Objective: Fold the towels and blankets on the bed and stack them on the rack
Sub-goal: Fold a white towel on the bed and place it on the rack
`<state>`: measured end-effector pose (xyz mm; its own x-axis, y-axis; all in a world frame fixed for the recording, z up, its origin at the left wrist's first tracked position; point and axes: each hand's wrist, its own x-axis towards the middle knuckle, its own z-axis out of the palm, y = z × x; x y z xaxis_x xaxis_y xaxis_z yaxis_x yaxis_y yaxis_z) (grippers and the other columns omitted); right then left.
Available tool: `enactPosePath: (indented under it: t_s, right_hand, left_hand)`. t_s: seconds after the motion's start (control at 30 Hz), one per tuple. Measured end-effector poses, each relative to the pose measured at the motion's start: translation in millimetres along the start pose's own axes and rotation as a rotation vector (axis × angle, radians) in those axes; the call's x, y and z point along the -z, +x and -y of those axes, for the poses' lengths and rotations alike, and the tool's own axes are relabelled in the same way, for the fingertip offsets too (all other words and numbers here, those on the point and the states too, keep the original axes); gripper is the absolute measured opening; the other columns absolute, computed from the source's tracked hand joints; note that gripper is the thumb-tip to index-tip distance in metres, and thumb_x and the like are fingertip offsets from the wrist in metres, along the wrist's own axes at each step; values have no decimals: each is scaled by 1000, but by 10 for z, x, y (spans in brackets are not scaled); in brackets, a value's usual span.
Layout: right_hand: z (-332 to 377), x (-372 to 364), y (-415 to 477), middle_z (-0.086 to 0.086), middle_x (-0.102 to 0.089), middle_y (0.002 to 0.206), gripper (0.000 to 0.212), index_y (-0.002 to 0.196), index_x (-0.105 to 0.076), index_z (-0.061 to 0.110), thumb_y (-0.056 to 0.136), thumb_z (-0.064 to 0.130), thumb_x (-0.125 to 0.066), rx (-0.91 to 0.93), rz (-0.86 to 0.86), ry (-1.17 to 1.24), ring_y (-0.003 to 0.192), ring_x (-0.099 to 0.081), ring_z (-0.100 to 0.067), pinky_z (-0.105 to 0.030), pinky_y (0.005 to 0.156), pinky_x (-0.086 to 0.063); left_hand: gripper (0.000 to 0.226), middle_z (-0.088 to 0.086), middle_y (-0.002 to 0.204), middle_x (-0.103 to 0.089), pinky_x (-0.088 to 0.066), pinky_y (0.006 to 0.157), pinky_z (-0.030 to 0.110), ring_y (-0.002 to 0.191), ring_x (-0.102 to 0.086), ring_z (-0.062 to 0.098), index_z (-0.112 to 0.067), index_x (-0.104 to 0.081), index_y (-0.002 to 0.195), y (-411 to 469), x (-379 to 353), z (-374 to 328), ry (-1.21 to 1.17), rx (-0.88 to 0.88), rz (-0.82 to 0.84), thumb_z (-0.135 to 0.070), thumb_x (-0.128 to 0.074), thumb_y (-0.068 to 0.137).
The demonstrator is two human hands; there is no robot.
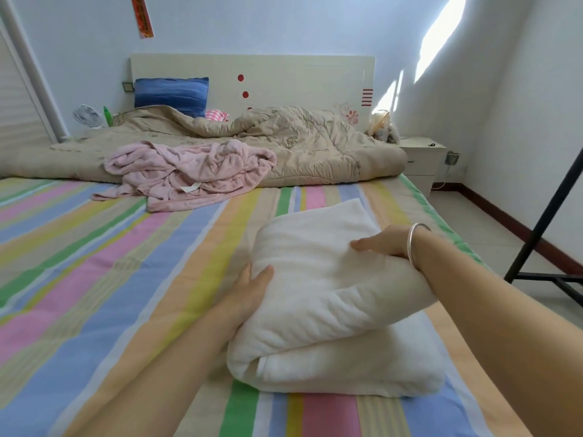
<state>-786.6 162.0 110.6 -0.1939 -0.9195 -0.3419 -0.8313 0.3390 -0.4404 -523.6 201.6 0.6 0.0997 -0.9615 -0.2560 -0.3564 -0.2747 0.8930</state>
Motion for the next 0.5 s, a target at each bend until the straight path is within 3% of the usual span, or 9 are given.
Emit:
enactPosePath:
  t_s: [0.13,0.23,0.3,0.37,0.43,0.5]
  right_hand:
    - [54,15,-78,-9,-55,133,72,133,-52,10,84,63,-57,-32,43,-113,121,-54,-26,-34,106,-38]
    - [89,24,-126,-10,-66,104,63,118,-60,8,80,58,-67,-53,85,-95,95,-64,-26,-34,95,-47]
    - [187,57,-144,-13,-69,97,55,113,-63,5,80,48,-72,-35,123,126,87,-66,-28,-39,92,-50]
    - [407,130,-225,-15,-69,106,45,111,-66,6,85,42,-68,56,168,327,96,-66,-30,-45,96,-50]
    - [704,234,-381,-13,-69,104,34,107,-65,9,90,38,-63,193,196,503,93,-66,-27,-41,90,-53]
    - [910,327,-500,-11,-70,98,33,113,-62,13,90,36,-62,315,225,637,88,-67,-24,-34,82,-54]
  left_hand:
    - [74,-4,157,-29,-32,112,36,138,-37,23,-35,-15,155,-78,14,-16,-34,-3,45,-64,-43,93]
    - [72,-4,157,-29,-33,108,34,137,-37,24,-35,-15,155,-77,35,-6,-57,6,49,-63,-41,94]
    - [73,-6,155,-32,-33,112,37,136,-39,21,-36,-20,154,-75,58,24,-91,8,57,-68,-40,91]
    - [71,-5,147,-46,-37,111,40,128,-49,17,-33,-38,146,-102,89,38,-166,22,66,-72,-38,87]
    - [53,-3,131,-60,-43,104,37,117,-58,17,-29,-55,132,-87,137,21,-235,31,48,-61,-35,96]
    - [48,6,138,-55,-40,105,36,127,-51,25,-17,-52,137,-51,234,-7,-290,73,-5,-44,-30,104]
